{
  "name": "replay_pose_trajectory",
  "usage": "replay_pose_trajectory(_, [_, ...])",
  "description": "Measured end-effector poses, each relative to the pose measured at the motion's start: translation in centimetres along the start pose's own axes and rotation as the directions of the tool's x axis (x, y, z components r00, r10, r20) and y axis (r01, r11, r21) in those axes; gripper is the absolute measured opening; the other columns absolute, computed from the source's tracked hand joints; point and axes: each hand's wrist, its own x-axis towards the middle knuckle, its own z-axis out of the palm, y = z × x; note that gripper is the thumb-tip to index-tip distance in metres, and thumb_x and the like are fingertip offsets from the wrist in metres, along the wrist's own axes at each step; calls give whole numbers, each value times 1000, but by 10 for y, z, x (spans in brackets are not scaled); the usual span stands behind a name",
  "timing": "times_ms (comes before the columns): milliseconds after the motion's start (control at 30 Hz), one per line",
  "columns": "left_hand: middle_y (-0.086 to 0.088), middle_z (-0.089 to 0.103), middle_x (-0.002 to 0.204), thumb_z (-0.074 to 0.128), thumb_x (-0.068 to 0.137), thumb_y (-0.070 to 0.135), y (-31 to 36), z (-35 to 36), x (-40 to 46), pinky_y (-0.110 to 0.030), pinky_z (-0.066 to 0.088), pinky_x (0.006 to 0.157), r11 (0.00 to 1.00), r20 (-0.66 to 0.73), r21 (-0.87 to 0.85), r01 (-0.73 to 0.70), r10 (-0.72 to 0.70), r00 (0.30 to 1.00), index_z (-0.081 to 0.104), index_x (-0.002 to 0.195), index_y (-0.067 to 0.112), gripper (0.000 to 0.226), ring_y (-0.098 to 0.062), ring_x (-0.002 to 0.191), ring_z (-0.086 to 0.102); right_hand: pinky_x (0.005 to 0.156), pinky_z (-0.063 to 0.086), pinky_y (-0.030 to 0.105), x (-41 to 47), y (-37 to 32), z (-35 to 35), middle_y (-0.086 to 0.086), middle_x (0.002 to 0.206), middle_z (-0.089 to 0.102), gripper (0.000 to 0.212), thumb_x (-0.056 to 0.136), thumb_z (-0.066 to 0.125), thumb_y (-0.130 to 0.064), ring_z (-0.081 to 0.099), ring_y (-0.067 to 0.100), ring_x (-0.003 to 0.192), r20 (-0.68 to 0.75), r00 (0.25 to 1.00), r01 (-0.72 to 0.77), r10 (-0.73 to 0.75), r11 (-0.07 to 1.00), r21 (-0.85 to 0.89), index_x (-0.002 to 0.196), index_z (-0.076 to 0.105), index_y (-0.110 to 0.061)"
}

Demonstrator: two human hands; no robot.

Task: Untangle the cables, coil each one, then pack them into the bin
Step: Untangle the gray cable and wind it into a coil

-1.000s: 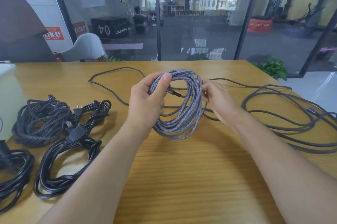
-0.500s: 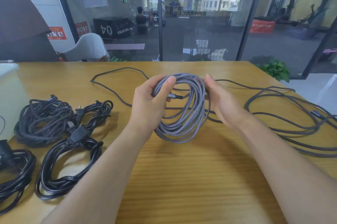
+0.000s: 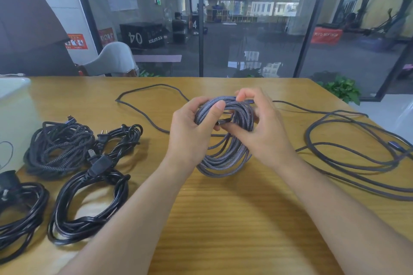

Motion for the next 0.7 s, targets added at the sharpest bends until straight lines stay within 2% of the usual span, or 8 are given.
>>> replay_pose_trajectory(200, [14, 63, 63, 67, 99, 36, -5, -1, 2, -16, 42, 52, 1000, -49, 12, 27, -26, 998, 73, 108, 20, 20, -2, 50, 52, 97, 52, 30, -6, 3, 9, 1, 131, 59, 18, 85, 86, -21, 60, 9, 118, -165, 975, 113, -149, 971, -210, 94, 72, -14])
replay_pose_trajectory(367, [14, 58, 62, 67, 100, 38, -11, -6, 6, -22, 39, 54, 999, -89, 1, 48, -48, 995, 74, 103, 24, 16, -7, 55, 48, 98, 50, 35, -2, 3, 11, 0, 124, 62, 9, 96, 74, -20, 59, 16, 114, -148, 965, 178, -215, 958, -226, 104, 77, -16])
replay_pose_trajectory(400, [15, 56, 63, 67, 100, 40, -12, -7, 8, -23, 38, 55, 998, -100, 0, 57, -57, 993, 74, 102, 26, 15, -8, 56, 46, 100, 49, 35, 0, 0, 9, -1, 120, 63, 8, 100, 68, -18, 60, 14, 112, -190, 966, 152, -177, 979, -139, 106, 72, -15])
replay_pose_trajectory(467, [17, 56, 65, 68, 99, 43, -16, -12, 11, -26, 37, 58, 997, -128, -1, 80, -80, 989, 73, 101, 28, 15, -7, 57, 46, 103, 51, 39, 9, -4, 0, -2, 110, 70, 10, 109, 52, -20, 66, 18, 111, -317, 947, 24, 55, 971, 240, 109, 62, -17])
replay_pose_trajectory(500, [18, 57, 66, 68, 98, 43, -18, -15, 13, -26, 37, 59, 996, -148, 3, 85, -84, 985, 72, 102, 29, 16, -7, 58, 46, 101, 54, 40, 14, -7, -6, -1, 101, 72, 14, 112, 44, -22, 70, 22, 107, -313, 923, -50, 224, 876, 480, 107, 57, -18])
replay_pose_trajectory(567, [19, 59, 68, 69, 97, 45, -21, -22, 16, -27, 38, 60, 996, -179, 29, 83, -76, 981, 71, 102, 29, 17, -7, 59, 48, 80, 58, 34, 18, -6, -14, -2, 75, 61, 21, 114, 36, -25, 69, 21, 77, -137, 862, -190, 488, 561, 806, 100, 49, -19])
replay_pose_trajectory(633, [18, 60, 70, 69, 96, 49, -23, -27, 17, -29, 39, 61, 995, -203, 51, 89, -77, 976, 71, 102, 31, 19, -8, 61, 49, 56, 44, 25, 17, 2, -21, -6, 63, 35, 24, 115, 34, -28, 39, 12, 50, -37, 777, -287, 629, 405, 868, 98, 50, -21])
replay_pose_trajectory(700, [16, 60, 70, 69, 96, 50, -22, -32, 18, -30, 41, 61, 992, -225, 72, 102, -84, 971, 71, 103, 31, 20, -10, 61, 49, 48, 29, 22, 18, 13, -28, -7, 62, 22, 27, 115, 35, -28, 21, 11, 47, -84, 695, -334, 714, 424, 842, 97, 54, -21])
